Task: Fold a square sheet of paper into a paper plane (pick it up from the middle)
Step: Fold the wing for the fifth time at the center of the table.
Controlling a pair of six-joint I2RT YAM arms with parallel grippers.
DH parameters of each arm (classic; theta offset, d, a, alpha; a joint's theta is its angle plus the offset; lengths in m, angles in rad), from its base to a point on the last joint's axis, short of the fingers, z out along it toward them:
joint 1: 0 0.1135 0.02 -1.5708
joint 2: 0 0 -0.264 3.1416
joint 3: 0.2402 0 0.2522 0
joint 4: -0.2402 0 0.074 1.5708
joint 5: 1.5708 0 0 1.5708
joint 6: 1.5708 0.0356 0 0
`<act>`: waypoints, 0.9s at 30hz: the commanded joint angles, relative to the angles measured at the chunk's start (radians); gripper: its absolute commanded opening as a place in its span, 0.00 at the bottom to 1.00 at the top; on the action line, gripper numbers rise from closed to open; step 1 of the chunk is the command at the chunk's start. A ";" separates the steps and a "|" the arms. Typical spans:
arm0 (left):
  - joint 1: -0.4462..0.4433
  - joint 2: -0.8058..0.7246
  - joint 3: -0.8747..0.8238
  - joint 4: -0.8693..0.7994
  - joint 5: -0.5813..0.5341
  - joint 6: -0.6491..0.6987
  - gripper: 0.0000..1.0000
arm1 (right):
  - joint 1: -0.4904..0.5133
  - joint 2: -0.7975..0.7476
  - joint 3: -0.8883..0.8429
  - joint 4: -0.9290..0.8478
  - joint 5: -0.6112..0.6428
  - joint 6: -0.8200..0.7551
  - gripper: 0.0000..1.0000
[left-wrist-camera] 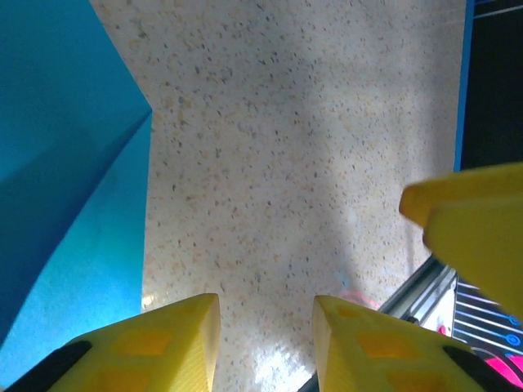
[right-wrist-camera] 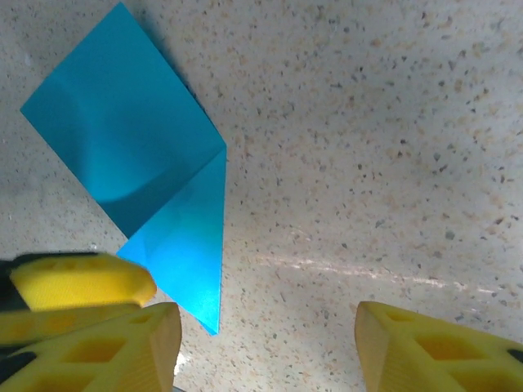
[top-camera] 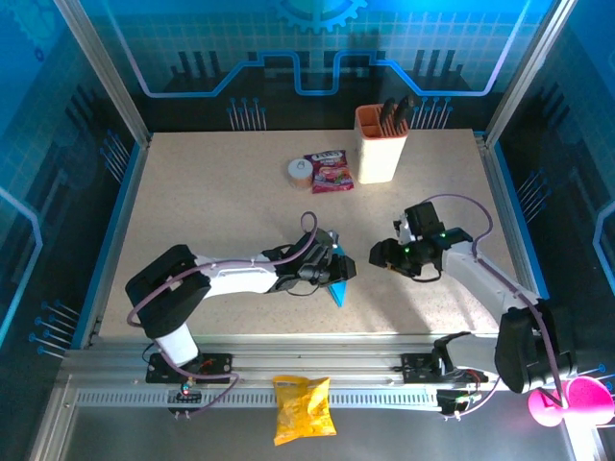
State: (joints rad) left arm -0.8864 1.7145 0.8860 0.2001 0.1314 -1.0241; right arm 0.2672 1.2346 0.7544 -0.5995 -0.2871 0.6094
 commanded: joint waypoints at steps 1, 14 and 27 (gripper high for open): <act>0.021 0.026 -0.002 0.061 -0.042 -0.031 0.34 | -0.009 -0.043 -0.048 0.043 -0.029 0.016 0.61; 0.078 0.067 -0.090 0.110 -0.007 -0.025 0.32 | 0.019 -0.071 -0.106 0.140 -0.095 0.083 0.62; 0.152 0.037 -0.084 -0.089 0.187 0.343 0.30 | 0.214 0.041 -0.112 0.315 0.011 0.234 0.60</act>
State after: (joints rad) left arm -0.7486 1.7683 0.7963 0.2050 0.2390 -0.8303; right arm 0.4519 1.2564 0.6491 -0.3443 -0.3145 0.7895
